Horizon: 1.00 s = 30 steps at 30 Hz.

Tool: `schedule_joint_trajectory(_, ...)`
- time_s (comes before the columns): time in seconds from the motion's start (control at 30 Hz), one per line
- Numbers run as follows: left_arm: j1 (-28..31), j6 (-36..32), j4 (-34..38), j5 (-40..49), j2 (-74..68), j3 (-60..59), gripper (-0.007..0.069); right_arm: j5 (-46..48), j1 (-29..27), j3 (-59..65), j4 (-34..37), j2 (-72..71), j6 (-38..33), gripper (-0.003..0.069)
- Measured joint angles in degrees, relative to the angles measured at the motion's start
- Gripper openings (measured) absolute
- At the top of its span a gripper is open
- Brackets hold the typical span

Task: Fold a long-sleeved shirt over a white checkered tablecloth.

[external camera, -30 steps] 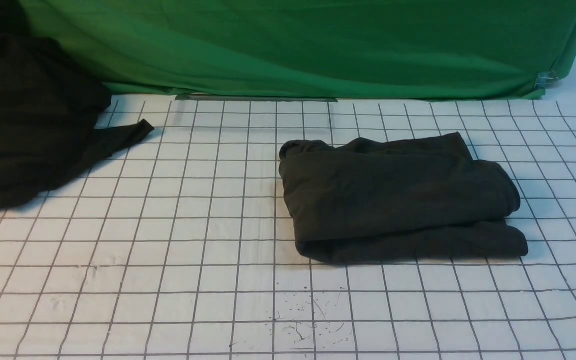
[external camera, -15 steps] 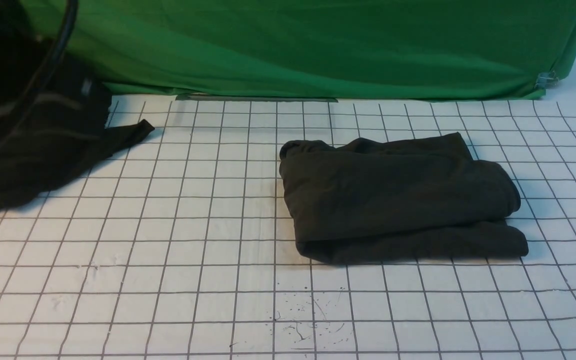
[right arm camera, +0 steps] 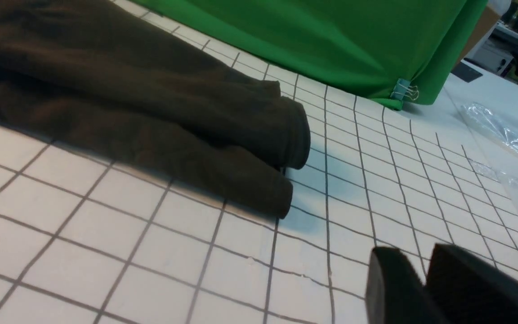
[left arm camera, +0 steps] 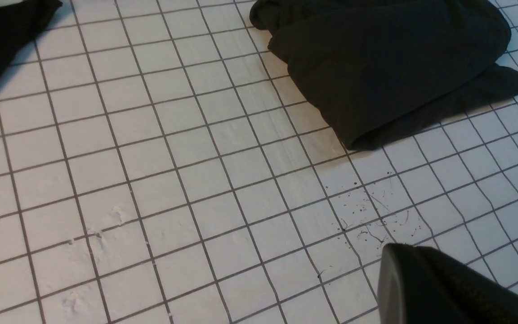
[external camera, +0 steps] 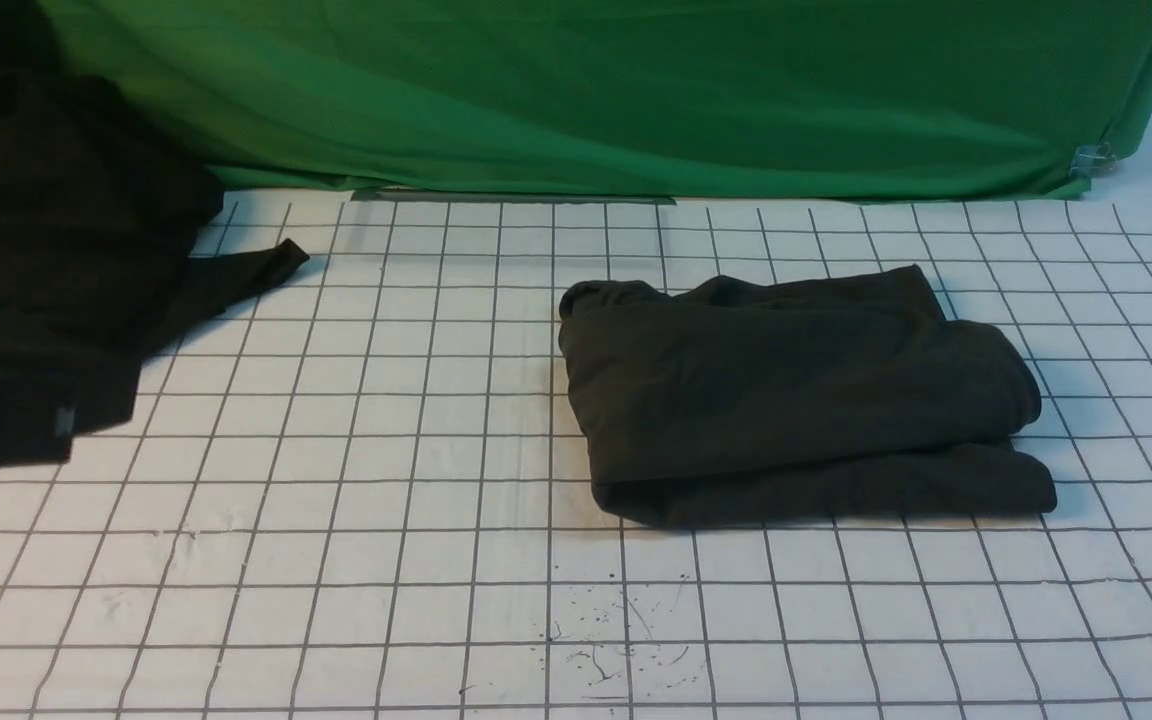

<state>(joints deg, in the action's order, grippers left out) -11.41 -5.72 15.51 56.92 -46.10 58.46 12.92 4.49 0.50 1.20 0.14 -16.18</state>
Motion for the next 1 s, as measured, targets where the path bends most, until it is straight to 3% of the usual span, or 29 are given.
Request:
schedule_joint_trajectory(0.43, 0.00, 0.50, 0.22, -0.10, 14.99, -9.14, 0.0006, 0.29, 0.00, 0.00, 0.00, 0.00, 13.97, 0.0156)
schedule_joint_trajectory(0.83, 0.00, 2.78, 1.85, -5.60, 30.07, -19.01, 0.0006, 0.29, 0.00, 0.00, 0.00, 0.00, 8.38, 0.0179)
schedule_joint_trajectory(1.0, 0.00, 2.78, 3.57, -18.74, 33.47, -26.01, 0.0006, 0.31, 0.00, 0.00, 0.00, 0.00, 7.68, 0.0192)
